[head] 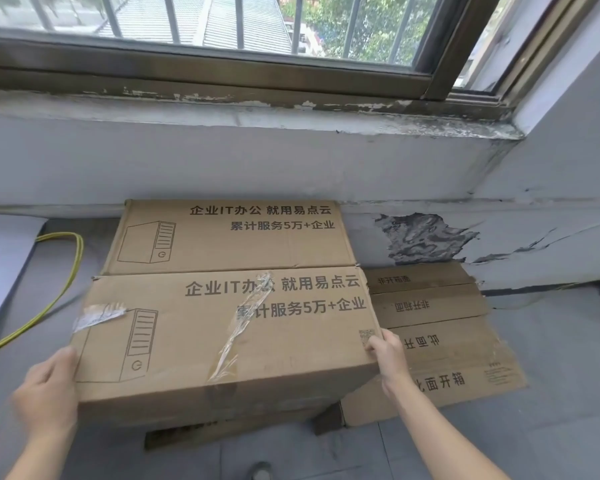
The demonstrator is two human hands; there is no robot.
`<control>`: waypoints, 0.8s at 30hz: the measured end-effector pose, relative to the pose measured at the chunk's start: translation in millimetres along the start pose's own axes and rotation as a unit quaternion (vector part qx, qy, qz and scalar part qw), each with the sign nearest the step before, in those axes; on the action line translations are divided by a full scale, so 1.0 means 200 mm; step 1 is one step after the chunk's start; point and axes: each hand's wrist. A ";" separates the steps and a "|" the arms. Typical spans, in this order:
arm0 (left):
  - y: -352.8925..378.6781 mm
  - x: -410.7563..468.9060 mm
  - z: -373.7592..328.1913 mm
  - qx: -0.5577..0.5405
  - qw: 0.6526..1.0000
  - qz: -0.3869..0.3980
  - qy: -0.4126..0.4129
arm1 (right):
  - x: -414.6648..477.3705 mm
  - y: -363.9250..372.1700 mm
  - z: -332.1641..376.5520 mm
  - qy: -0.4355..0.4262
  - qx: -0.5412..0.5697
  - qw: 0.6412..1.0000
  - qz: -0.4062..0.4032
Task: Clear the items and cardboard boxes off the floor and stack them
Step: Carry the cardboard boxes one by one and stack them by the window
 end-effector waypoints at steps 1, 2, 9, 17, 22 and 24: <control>-0.03 -0.13 -0.15 0.007 1.000 -0.015 -0.009 | 0.03 0.00 0.00 0.004 -0.004 1.000 -0.001; -0.05 -0.21 -0.28 0.004 0.999 -0.029 -0.019 | 0.06 -0.01 0.01 0.006 -0.009 1.000 -0.001; -0.06 -0.38 -0.43 0.040 0.999 -0.016 0.034 | 0.07 0.02 0.04 -0.028 -0.064 0.998 0.001; -0.10 -0.48 -0.47 0.161 0.983 -0.021 0.090 | -0.01 0.00 0.01 -0.096 -0.207 0.973 -0.028; -0.11 -0.50 -0.50 0.236 0.962 -0.070 0.119 | -0.05 -0.01 -0.02 -0.105 -0.228 0.967 -0.052; -0.09 -0.57 -0.56 0.226 0.960 -0.084 0.142 | -0.09 -0.04 -0.04 -0.115 -0.221 0.966 -0.070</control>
Point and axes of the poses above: each hand's wrist, its own x-axis towards the middle knuckle, its own y-axis out of the palm, z = x × y, and after that the axes turned 12 degrees about -z, right-handed
